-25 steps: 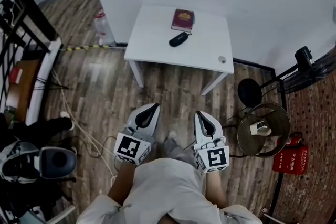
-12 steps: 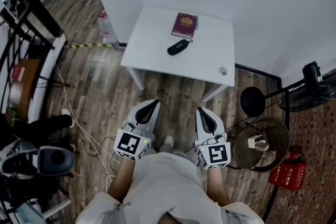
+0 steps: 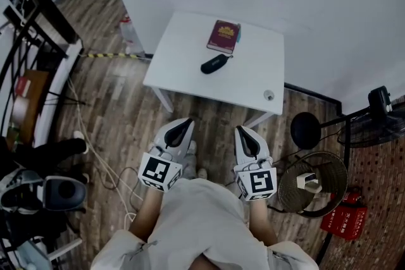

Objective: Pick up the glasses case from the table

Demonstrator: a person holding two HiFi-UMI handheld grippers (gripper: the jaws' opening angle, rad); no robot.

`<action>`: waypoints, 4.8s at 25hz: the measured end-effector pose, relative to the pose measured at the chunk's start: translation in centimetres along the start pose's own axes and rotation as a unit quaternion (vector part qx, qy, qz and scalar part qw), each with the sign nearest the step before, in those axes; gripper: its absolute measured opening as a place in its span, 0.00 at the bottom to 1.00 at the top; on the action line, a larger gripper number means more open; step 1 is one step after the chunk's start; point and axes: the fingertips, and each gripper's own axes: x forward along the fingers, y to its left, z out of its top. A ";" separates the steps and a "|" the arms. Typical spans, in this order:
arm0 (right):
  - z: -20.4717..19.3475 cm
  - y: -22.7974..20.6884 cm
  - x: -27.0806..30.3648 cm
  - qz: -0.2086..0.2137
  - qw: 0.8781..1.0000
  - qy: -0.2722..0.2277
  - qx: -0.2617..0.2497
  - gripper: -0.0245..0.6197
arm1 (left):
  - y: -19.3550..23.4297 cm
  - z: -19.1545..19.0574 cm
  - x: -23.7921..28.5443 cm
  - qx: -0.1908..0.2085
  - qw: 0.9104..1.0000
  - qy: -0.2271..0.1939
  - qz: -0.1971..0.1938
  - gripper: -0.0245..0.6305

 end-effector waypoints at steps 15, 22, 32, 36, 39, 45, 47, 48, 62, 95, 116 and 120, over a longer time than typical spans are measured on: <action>-0.7 -5.5 8.5 -0.024 0.999 0.024 -0.003 0.04 | 5.9 -0.7 9.7 0.000 1.000 0.008 -0.028 0.06; -1.3 -8.8 15.2 -0.038 0.998 0.051 0.012 0.04 | 11.0 -1.6 15.8 0.000 0.998 0.031 -0.047 0.06; -2.9 -11.9 22.9 -0.055 0.994 0.087 0.027 0.04 | 16.8 -3.3 22.6 -0.013 0.995 0.059 -0.075 0.07; -3.9 -12.9 25.0 -0.063 0.992 0.104 0.032 0.04 | 18.1 -5.0 25.1 -0.001 0.993 0.071 -0.091 0.07; -4.9 -13.7 26.3 -0.070 0.990 0.118 0.038 0.04 | 18.7 -6.0 26.8 -0.001 0.991 0.084 -0.103 0.07; -6.9 -14.7 28.3 -0.079 0.986 0.143 0.043 0.04 | 19.8 -8.9 29.4 -0.006 0.986 0.119 -0.120 0.10; -7.5 -15.0 28.9 -0.080 0.984 0.151 0.044 0.04 | 20.0 -9.8 30.2 -0.006 0.984 0.129 -0.125 0.11; -7.9 -15.1 29.2 -0.079 0.984 0.156 0.045 0.04 | 20.1 -10.2 30.6 -0.006 0.983 0.134 -0.127 0.11; -13.3 -17.2 30.7 -0.042 0.975 0.205 0.075 0.04 | 19.6 -15.7 34.7 0.015 0.970 0.207 -0.129 0.17; -20.1 -20.0 30.7 0.001 0.958 0.267 0.103 0.04 | 18.3 -31.3 38.7 0.100 0.883 0.435 -0.149 0.60; -20.4 -19.7 29.9 -0.010 0.958 0.270 0.096 0.04 | 17.0 -31.0 38.7 0.077 0.893 0.410 -0.166 0.55; -19.8 -19.5 29.7 -0.017 0.960 0.264 0.090 0.04 | 16.9 -29.0 38.6 0.071 0.905 0.386 -0.165 0.55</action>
